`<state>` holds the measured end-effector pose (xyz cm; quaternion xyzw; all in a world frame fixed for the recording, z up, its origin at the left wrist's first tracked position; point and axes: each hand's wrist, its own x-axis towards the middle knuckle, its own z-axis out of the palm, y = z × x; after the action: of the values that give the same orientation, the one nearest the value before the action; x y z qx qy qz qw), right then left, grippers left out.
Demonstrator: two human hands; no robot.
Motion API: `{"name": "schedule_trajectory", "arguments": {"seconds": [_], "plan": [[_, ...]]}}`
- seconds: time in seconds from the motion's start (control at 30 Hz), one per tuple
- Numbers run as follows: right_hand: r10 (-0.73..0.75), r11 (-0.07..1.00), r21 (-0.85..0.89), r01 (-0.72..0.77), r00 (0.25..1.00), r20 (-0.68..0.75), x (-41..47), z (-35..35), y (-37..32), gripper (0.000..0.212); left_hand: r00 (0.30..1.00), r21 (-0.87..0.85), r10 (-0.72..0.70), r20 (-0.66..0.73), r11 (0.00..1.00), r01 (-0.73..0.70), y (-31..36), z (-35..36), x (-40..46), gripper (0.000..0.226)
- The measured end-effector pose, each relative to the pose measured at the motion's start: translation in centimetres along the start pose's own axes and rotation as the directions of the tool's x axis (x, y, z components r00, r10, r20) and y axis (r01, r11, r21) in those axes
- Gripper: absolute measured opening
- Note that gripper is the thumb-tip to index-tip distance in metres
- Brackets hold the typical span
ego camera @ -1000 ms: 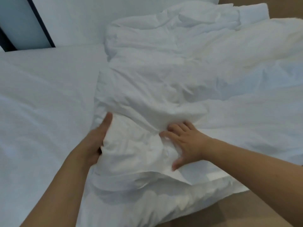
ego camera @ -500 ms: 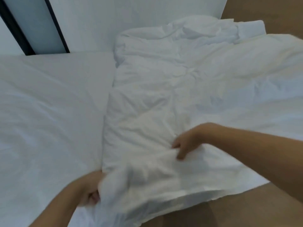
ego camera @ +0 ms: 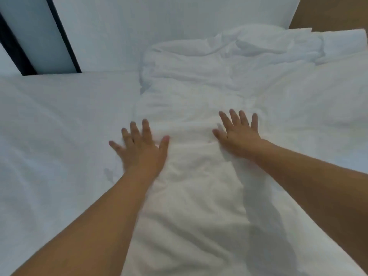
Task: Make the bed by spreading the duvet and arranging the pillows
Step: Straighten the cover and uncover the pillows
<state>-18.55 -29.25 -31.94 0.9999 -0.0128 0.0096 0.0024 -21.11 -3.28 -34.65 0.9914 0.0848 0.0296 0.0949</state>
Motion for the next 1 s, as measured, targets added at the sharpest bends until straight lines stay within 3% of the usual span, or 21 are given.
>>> {"name": "schedule_trajectory", "arguments": {"seconds": [0.1,0.2,0.33,0.43,0.5,0.6,0.63,0.67,0.73,0.77,0.8,0.83,0.9,0.93,1.0], "plan": [[-0.007,1.0,-0.008,0.008,0.987,0.161,-1.1,6.5,0.6,0.072,0.94,0.026,-0.107,0.323,0.994,0.104,-1.0,3.5,2.1,0.096],[-0.012,0.998,0.07,0.002,0.988,0.151,-0.8,7.7,0.5,0.071,0.911,-0.144,-0.138,0.388,0.967,0.208,0.2,1.1,5.9,0.102],[-0.077,0.976,0.207,0.063,0.995,0.058,5.1,4.5,1.0,0.064,0.905,-0.521,-0.2,0.376,0.762,0.385,0.8,-2.8,13.0,0.081],[-0.053,0.974,0.223,0.037,0.997,0.063,10.8,3.3,1.1,0.066,0.872,-0.599,-0.208,0.444,0.655,0.461,0.9,-4.1,18.7,0.092],[-0.036,0.973,0.231,-0.001,0.988,0.152,13.7,3.7,0.7,0.071,0.843,-0.63,-0.245,0.479,0.573,0.524,0.8,-3.6,22.0,0.106],[-0.023,0.971,0.23,-0.059,0.941,0.339,16.6,5.4,-0.3,0.085,0.824,-0.774,-0.068,0.562,0.309,0.553,3.4,-0.3,25.5,0.095],[-0.032,0.973,0.223,-0.063,0.916,0.399,17.9,5.4,-0.6,0.089,0.84,-0.81,-0.073,0.537,0.231,0.539,5.2,-0.1,27.7,0.086],[-0.043,0.974,0.219,-0.06,0.899,0.435,19.7,4.8,-0.8,0.092,0.869,-0.849,-0.167,0.466,0.191,0.492,6.9,-1.0,30.3,0.077],[-0.057,0.97,0.243,-0.035,0.93,0.362,25.2,2.2,-0.7,0.093,0.875,-0.931,-0.42,0.24,0.155,0.33,8.2,-4.1,36.9,0.057],[-0.066,0.971,0.239,0.004,0.966,0.25,28.2,0.9,-0.5,0.091,0.836,-0.94,-0.523,0.166,0.172,0.294,7.6,-5.5,39.4,0.05],[-0.09,0.977,0.202,0.063,0.988,0.125,31.1,0.1,-0.5,0.087,0.789,-0.915,-0.606,0.104,0.252,0.314,6.1,-5.5,41.1,0.045],[-0.127,0.982,0.148,0.12,0.991,0.037,33.5,-0.1,-1.1,0.084,0.766,-0.835,-0.642,0.031,0.405,0.373,3.8,-4.1,41.4,0.042],[-0.186,0.978,0.09,0.187,0.982,-0.013,36.1,2.1,-3.6,0.081,0.837,-0.476,-0.545,-0.054,0.751,0.458,-0.9,1.6,37.3,0.043],[-0.183,0.981,0.072,0.182,0.983,0.007,36.9,4.0,-4.8,0.081,0.88,-0.321,-0.474,-0.01,0.835,0.446,-1.3,3.9,35.8,0.043],[-0.1,0.992,0.082,0.098,0.995,0.016,38.5,7.1,-6.6,0.08,0.898,-0.282,-0.439,0.037,0.857,0.431,-0.5,6.1,38.3,0.043]]}}
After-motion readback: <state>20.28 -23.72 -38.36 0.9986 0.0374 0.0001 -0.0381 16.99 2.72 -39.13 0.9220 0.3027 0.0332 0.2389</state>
